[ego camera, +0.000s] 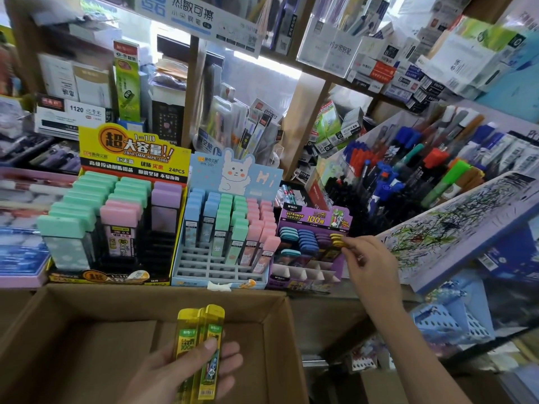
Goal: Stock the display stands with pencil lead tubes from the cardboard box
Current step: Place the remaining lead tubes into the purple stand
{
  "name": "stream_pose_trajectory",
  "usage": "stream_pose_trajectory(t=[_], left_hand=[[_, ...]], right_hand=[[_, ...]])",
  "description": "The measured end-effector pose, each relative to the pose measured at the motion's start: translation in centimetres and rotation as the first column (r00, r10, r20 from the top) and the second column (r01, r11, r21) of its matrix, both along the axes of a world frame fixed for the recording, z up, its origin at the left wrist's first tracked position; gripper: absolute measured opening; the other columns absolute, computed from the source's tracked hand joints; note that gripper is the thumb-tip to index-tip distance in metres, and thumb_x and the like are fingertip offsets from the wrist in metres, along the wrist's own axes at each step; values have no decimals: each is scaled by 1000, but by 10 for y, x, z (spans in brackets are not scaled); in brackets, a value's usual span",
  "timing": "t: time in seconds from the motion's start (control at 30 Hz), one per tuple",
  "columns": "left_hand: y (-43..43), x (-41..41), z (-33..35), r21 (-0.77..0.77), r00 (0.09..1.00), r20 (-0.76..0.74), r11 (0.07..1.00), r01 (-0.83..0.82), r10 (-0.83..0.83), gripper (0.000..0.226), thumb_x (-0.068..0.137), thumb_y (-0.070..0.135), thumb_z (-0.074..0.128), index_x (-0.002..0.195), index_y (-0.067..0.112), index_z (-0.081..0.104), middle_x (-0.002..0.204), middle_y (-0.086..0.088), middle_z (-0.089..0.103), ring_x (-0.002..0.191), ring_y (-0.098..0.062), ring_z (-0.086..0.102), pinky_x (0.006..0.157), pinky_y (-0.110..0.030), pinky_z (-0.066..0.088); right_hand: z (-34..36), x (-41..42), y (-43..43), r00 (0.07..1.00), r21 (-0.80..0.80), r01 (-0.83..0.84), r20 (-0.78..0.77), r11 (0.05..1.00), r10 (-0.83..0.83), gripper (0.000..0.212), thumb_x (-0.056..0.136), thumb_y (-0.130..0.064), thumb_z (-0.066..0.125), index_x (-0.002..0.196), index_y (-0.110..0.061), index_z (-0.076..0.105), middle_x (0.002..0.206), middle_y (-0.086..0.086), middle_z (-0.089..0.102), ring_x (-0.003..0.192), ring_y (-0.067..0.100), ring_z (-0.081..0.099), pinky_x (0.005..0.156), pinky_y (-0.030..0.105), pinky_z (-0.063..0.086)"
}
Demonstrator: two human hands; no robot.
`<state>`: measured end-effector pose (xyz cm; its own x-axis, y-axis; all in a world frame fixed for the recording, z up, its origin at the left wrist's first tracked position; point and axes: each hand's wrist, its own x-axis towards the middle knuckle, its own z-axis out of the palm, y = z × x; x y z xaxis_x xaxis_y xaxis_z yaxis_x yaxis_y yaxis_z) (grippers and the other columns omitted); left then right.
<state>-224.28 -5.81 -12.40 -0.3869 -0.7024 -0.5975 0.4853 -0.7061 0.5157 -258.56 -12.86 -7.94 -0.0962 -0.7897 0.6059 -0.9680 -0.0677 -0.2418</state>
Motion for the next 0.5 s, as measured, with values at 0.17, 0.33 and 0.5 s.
stream_pose_trajectory(t=[0.17,0.33,0.5], left_hand=[[0,-1,6,-5,1000,-18,1000,6,-6,42,68,5,76,107,-12,73,109,-31,74,93,-45,76,79,-50,57],[2,-3,9,-24,1000,-17,1000,11,-11,46,73,7,73,115,-11,68,109,-31,74,94,-43,76,84,-52,55],[2,-2,10,-35,1000,-3,999,17,-17,47,71,9,75,113,-10,70,109,-32,74,95,-44,76,75,-49,60]], right_hand=[[4,11,7,998,-50,-13,56,999,16,22,90,-3,74,111,-9,74,99,-2,62,76,8,60,67,32,59],[7,50,24,951,-107,-118,274,987,144,22,88,0,74,102,-17,75,93,-8,66,78,5,65,65,16,54],[0,102,44,796,88,-298,573,950,197,17,91,-10,75,103,-22,78,85,-13,74,80,11,71,68,19,56]])
